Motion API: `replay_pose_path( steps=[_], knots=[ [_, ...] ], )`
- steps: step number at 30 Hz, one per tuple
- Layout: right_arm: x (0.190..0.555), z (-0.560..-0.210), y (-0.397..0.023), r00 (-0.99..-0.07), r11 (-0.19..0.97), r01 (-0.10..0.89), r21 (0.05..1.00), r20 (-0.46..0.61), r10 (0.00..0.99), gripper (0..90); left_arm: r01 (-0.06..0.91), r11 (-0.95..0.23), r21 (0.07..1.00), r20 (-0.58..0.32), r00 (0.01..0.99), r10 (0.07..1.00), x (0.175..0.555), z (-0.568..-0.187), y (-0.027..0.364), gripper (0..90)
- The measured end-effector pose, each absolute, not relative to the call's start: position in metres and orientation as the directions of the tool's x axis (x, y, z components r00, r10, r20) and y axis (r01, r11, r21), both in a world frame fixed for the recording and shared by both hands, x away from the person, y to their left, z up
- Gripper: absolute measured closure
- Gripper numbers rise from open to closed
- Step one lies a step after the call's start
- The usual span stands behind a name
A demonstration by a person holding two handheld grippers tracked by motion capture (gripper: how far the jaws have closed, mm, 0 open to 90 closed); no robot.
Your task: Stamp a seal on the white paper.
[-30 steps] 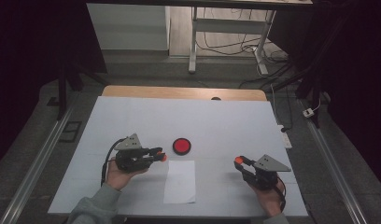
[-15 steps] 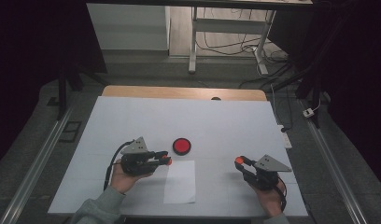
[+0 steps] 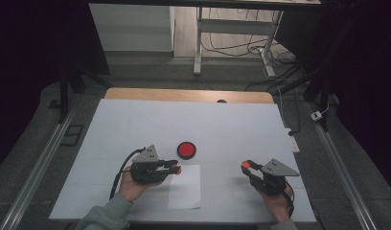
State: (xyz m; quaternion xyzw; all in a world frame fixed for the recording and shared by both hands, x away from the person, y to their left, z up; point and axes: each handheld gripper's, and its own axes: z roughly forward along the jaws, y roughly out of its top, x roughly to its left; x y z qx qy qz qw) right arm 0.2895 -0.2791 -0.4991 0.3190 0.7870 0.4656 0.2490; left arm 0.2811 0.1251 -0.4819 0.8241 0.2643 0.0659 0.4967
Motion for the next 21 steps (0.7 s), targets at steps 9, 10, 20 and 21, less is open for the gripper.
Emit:
replay_pose_path(
  steps=[9,10,20,21],
  knots=[
    [0.290,-0.499,-0.279,-0.672,0.361,0.273,0.892,-0.092,0.735,64.3,0.370,-0.392,0.842,-0.149,0.858,0.491,0.281,-0.489,0.117,72.4],
    [0.290,-0.499,-0.279,-0.672,0.363,0.273,0.891,-0.093,0.734,64.3,0.369,-0.396,0.841,-0.147,0.860,0.489,0.282,-0.490,0.116,72.4],
    [0.289,-0.499,-0.279,-0.671,0.366,0.275,0.889,-0.095,0.735,64.3,0.372,-0.439,0.818,-0.138,0.868,0.477,0.281,-0.502,0.108,72.4],
    [0.289,-0.499,-0.279,-0.671,0.366,0.275,0.889,-0.095,0.735,64.3,0.368,-0.444,0.817,-0.133,0.869,0.477,0.281,-0.503,0.107,72.4]
  ],
)
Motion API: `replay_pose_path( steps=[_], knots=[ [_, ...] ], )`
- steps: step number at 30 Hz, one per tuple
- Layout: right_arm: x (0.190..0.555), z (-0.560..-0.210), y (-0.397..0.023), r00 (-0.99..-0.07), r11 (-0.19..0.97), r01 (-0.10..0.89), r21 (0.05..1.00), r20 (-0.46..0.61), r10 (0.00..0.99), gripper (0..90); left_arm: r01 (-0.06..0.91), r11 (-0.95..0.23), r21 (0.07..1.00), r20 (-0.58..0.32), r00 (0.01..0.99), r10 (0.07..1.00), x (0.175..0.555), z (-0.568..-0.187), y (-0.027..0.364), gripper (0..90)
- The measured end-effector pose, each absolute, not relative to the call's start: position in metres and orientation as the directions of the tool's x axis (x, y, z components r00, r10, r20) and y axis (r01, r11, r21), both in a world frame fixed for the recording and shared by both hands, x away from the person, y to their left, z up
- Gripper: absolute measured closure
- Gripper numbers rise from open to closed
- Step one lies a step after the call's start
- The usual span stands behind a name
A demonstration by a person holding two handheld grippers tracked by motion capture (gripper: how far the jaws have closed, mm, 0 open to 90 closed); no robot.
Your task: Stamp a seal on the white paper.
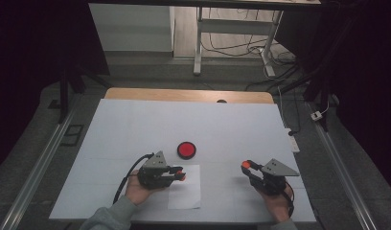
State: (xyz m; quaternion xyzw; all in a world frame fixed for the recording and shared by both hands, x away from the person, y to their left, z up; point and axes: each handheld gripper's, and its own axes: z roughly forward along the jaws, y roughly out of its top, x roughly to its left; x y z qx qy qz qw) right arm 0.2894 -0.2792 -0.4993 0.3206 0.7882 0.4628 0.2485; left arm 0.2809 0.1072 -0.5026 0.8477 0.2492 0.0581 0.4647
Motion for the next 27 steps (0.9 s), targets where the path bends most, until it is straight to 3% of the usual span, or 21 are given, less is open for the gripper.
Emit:
replay_pose_path(
  steps=[27],
  knots=[
    [0.290,-0.500,-0.279,-0.675,0.367,0.275,0.889,-0.093,0.732,64.3,0.382,-0.497,0.779,-0.115,0.867,0.486,0.289,-0.524,0.090,72.5]
  ],
)
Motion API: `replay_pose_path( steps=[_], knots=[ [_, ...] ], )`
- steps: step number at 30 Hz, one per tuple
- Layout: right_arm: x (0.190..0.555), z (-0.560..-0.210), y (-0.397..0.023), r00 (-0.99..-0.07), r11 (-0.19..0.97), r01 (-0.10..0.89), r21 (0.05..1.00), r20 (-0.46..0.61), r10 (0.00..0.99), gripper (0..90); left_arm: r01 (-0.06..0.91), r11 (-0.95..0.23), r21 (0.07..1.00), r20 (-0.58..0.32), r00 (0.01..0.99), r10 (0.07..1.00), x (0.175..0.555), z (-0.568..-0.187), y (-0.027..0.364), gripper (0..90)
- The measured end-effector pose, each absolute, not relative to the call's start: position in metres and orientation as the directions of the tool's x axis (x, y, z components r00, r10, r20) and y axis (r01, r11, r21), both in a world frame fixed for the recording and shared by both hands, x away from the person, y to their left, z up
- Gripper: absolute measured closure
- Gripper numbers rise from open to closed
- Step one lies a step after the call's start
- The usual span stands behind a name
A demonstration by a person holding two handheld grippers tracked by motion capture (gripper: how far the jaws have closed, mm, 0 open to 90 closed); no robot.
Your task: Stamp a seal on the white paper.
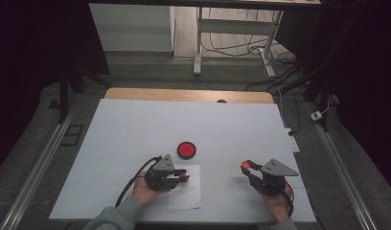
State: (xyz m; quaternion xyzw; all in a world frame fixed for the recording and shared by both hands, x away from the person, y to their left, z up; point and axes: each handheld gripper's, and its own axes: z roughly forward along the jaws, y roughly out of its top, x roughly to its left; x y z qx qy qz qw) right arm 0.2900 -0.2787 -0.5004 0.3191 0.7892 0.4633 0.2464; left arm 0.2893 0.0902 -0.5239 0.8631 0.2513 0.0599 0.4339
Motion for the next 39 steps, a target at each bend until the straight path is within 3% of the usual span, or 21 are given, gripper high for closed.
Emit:
replay_pose_path(
  steps=[39],
  knots=[
    [0.289,-0.499,-0.279,-0.673,0.368,0.274,0.888,-0.096,0.733,64.3,0.325,-0.573,0.752,0.000,0.870,0.493,0.280,-0.532,0.078,72.9]
  ],
)
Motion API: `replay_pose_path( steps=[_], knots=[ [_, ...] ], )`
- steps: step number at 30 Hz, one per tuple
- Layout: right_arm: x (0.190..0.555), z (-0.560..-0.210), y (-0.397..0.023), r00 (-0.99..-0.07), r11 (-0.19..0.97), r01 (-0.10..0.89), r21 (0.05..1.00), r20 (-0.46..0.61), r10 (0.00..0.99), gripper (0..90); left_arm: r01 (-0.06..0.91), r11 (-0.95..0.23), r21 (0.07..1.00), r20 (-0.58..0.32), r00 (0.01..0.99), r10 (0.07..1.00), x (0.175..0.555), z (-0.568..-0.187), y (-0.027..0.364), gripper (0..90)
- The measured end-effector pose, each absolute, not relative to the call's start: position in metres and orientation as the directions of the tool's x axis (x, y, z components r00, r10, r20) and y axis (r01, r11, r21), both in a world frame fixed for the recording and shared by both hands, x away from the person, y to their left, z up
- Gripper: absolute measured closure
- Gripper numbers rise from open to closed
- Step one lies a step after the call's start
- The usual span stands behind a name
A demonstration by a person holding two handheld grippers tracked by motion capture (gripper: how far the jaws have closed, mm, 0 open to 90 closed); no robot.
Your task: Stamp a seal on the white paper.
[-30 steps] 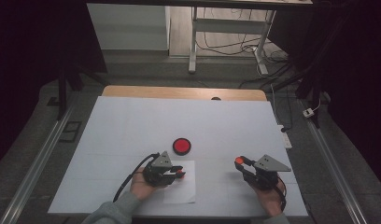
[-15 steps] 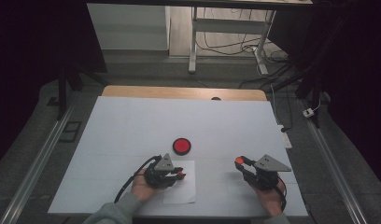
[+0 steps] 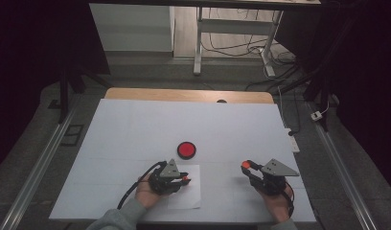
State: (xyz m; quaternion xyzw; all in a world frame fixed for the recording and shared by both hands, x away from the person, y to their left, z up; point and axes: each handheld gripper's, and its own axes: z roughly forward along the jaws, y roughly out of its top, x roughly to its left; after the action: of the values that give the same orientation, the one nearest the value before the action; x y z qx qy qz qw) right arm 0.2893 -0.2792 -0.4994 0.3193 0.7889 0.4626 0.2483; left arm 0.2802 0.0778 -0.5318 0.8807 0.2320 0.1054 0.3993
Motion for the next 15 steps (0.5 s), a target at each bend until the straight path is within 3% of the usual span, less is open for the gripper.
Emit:
replay_pose_path(
  steps=[15],
  knots=[
    [0.2891,-0.4995,-0.2788,-0.671,0.367,0.277,0.888,-0.095,0.735,64.3,0.314,-0.579,0.752,0.025,0.865,0.502,0.2772,-0.5330,0.0756,73.1]
  ],
)
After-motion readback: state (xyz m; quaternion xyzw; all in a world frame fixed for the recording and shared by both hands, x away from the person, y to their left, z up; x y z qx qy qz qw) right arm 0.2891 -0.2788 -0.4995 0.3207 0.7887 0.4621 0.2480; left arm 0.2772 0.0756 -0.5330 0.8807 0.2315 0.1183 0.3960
